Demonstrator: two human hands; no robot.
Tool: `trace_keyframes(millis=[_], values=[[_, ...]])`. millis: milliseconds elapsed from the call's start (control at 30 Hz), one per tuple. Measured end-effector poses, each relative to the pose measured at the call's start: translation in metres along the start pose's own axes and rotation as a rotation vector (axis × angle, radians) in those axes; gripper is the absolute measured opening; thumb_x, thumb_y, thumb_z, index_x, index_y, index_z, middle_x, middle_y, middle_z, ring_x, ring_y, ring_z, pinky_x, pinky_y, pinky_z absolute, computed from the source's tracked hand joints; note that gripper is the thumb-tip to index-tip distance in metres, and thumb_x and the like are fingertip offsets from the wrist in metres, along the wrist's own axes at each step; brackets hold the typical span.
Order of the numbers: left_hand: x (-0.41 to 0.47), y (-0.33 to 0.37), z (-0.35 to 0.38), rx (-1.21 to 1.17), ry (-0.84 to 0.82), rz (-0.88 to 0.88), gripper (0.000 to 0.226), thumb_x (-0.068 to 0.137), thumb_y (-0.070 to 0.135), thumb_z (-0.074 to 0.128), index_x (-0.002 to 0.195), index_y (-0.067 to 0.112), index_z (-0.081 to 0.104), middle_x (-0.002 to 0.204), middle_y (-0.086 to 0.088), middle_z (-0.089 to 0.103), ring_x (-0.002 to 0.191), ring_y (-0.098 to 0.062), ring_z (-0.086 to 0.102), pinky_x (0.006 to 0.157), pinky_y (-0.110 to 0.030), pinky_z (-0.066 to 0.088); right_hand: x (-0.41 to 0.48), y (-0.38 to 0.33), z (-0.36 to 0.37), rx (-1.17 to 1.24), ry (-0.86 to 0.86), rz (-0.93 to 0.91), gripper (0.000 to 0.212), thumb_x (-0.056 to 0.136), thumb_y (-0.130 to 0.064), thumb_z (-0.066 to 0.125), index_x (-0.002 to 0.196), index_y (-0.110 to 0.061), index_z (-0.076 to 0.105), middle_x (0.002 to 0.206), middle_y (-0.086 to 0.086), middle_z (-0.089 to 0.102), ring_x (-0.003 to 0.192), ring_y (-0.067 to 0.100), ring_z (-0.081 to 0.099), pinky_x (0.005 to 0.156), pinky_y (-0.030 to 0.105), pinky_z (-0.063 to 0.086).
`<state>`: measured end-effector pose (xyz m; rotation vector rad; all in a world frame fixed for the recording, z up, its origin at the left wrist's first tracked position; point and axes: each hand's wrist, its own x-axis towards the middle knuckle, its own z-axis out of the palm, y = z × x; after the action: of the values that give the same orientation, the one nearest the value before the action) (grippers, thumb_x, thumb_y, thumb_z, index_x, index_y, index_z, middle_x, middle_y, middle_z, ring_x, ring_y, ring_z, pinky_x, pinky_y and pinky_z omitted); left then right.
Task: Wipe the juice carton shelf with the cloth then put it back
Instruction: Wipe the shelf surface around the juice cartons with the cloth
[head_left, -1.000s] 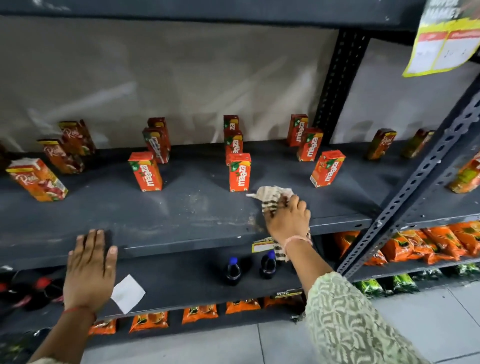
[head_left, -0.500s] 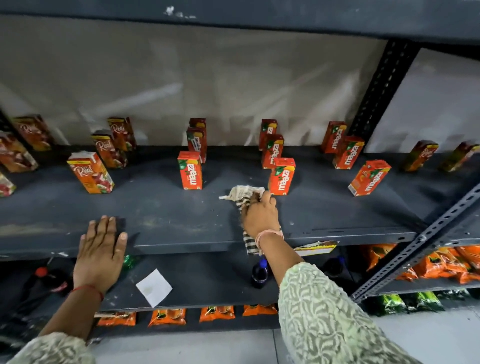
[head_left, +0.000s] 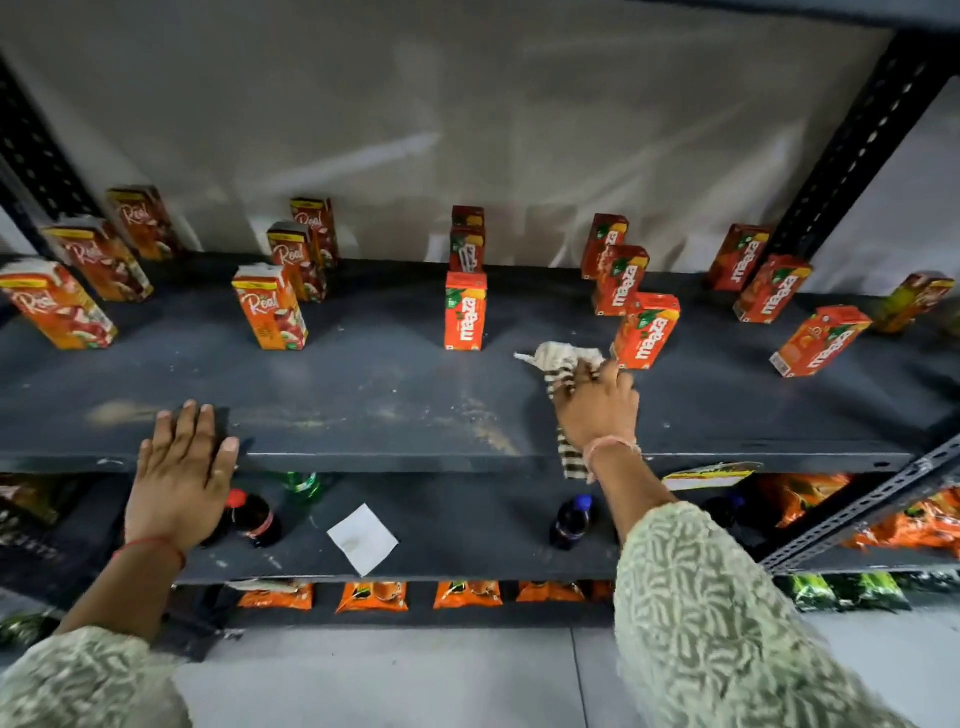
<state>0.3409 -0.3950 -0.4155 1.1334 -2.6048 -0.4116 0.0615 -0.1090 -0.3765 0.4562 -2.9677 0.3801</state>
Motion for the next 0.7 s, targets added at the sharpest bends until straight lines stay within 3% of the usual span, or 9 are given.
trace_keyframes(millis=[267,433,533,633,700], values=[[0.003,-0.039,-0.018,-0.026,-0.015,0.010,0.052,0.094,0.025,0.033,0.141,0.006,0.019,0.154,-0.017,0.017,0.143,-0.033,0.006,0.117,-0.048,0.008,-0.070,-0.117,0.032,0.006,-0.067,-0.243,0.061,0.091,-0.041,0.039,0.137,-0.003,0.031,0.137,0.020,0.035,0.120,0.036,0.035,0.101,0.044,0.030],[0.006,-0.061,-0.028,-0.038,-0.024,-0.016,0.053,0.094,0.027,0.032,0.141,0.008,0.017,0.154,-0.014,0.015,0.144,-0.029,0.004,0.117,-0.046,0.007,-0.078,-0.182,0.030,0.162,-0.222,-0.507,0.046,0.092,-0.023,0.042,0.133,-0.004,0.037,0.134,0.021,0.035,0.121,0.037,0.033,0.106,0.041,0.028],[0.007,-0.076,-0.034,-0.039,-0.028,-0.038,0.053,0.094,0.028,0.032,0.141,0.008,0.017,0.155,-0.012,0.013,0.144,-0.028,0.003,0.117,-0.046,0.006,-0.051,-0.190,0.018,0.271,-0.212,-0.507,0.039,0.092,-0.014,0.042,0.129,-0.002,0.045,0.129,0.023,0.043,0.120,0.036,0.035,0.106,0.038,0.026],[0.010,-0.087,-0.039,-0.027,-0.048,-0.065,0.054,0.094,0.029,0.032,0.141,0.010,0.017,0.155,-0.010,0.012,0.144,-0.028,0.002,0.117,-0.046,0.006,-0.026,-0.185,0.020,0.102,-0.170,-0.395,0.049,0.093,-0.032,0.040,0.134,-0.006,0.040,0.140,0.021,0.036,0.127,0.036,0.033,0.108,0.039,0.027],[0.014,-0.090,-0.039,-0.030,-0.061,-0.076,0.054,0.094,0.030,0.032,0.142,0.011,0.016,0.156,-0.010,0.011,0.144,-0.027,0.002,0.117,-0.045,0.005,-0.035,-0.189,0.032,0.029,-0.267,-0.398,0.074,0.091,-0.052,0.035,0.144,-0.003,0.019,0.154,0.019,0.016,0.141,0.034,0.015,0.117,0.040,0.016]])
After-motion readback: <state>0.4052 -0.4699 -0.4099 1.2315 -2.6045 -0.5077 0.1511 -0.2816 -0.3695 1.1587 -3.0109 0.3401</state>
